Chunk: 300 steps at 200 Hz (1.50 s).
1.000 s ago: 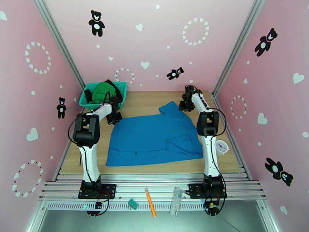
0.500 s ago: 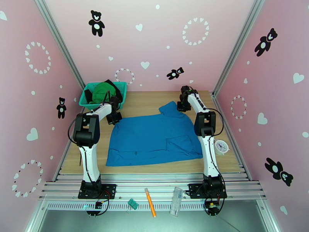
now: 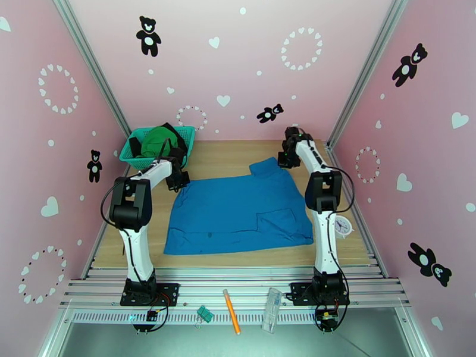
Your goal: Fold and stack the mixed laundry pile
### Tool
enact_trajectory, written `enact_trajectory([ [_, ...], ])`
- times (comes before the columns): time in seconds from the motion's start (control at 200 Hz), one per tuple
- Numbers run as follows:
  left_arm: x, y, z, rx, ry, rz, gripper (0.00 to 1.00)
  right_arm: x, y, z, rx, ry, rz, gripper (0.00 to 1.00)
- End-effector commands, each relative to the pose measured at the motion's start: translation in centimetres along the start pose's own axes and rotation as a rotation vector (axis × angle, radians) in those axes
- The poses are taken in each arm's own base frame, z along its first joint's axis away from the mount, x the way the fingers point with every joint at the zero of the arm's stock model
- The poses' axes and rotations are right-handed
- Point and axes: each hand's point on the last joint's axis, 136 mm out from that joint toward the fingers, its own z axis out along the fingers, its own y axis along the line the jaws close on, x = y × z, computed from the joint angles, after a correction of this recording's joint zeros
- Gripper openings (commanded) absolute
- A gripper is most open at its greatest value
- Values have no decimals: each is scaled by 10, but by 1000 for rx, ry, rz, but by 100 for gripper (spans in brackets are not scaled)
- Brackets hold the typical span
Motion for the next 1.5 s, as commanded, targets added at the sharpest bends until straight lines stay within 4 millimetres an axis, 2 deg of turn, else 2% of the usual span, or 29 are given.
enact_trajectory([
  [0.0,-28,-16,-34,78,-146,19,0,-4,4,-34,-13,-55,-26,0],
  [0.22,-25,-15,-49,94,-172,23,0,14,4,-38,-31,-49,-20,0],
  [0.43,-12,-14,-32,110,-143,5,0,37,3,-36,-43,-36,-9,0],
  [0.556,-7,-17,-32,131,-151,-2,0,50,1,-38,-40,-32,-6,0],
  [0.936,8,-2,-49,111,-187,-19,0,79,-3,-68,-42,-87,3,0],
  [1.106,27,3,-50,105,-184,-25,0,99,-7,-76,-34,-96,9,0],
  [1.291,57,14,-46,54,-161,-51,0,129,-18,-79,0,-94,28,0],
  [1.497,90,38,-34,-53,-130,-107,0,174,-29,-56,30,-34,84,0],
])
